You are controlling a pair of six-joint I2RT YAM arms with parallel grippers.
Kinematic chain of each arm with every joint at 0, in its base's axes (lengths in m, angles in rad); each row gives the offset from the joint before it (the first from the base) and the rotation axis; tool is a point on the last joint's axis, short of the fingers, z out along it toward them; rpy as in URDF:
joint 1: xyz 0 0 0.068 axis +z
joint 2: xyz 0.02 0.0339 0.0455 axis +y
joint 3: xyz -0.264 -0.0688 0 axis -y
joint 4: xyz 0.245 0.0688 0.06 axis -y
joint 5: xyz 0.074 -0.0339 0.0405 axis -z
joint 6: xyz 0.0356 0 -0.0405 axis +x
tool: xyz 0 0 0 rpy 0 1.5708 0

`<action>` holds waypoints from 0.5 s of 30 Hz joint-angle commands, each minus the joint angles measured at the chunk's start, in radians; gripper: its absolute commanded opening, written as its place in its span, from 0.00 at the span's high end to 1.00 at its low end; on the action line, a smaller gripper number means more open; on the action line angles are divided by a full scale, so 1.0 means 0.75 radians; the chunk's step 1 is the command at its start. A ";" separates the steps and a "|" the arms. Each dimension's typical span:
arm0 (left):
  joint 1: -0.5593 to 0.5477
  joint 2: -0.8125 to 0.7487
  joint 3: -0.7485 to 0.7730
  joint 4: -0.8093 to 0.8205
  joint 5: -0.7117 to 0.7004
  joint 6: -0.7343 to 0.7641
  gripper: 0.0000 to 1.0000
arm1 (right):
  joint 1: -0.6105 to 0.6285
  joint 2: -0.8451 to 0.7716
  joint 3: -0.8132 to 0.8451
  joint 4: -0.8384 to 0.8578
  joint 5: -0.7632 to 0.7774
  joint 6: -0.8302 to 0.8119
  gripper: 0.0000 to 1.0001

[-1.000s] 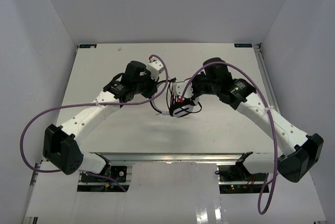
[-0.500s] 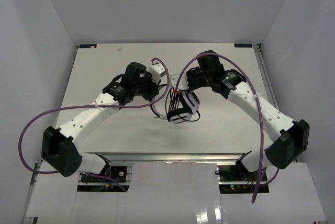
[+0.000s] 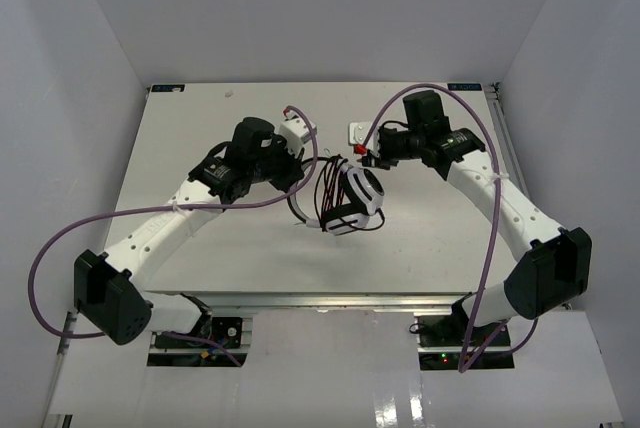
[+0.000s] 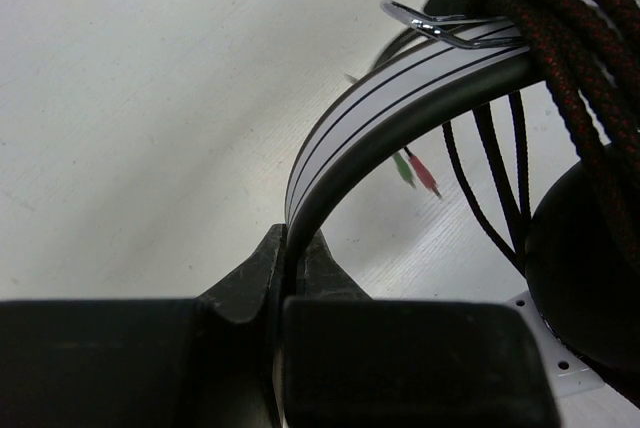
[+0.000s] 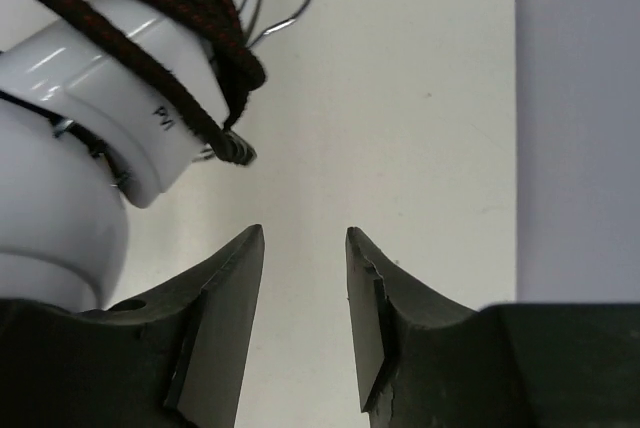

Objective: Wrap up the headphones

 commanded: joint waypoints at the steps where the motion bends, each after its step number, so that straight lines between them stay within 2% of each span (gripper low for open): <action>1: -0.006 -0.078 0.051 0.068 -0.001 -0.100 1.00 | -0.040 -0.013 -0.029 0.058 -0.242 0.133 0.51; 3: 0.005 -0.079 0.042 0.070 -0.033 -0.108 1.00 | -0.064 -0.018 -0.029 0.061 -0.263 0.154 0.47; 15: 0.021 -0.156 0.031 0.130 -0.056 -0.109 1.00 | -0.223 -0.084 -0.123 0.227 -0.350 0.412 0.40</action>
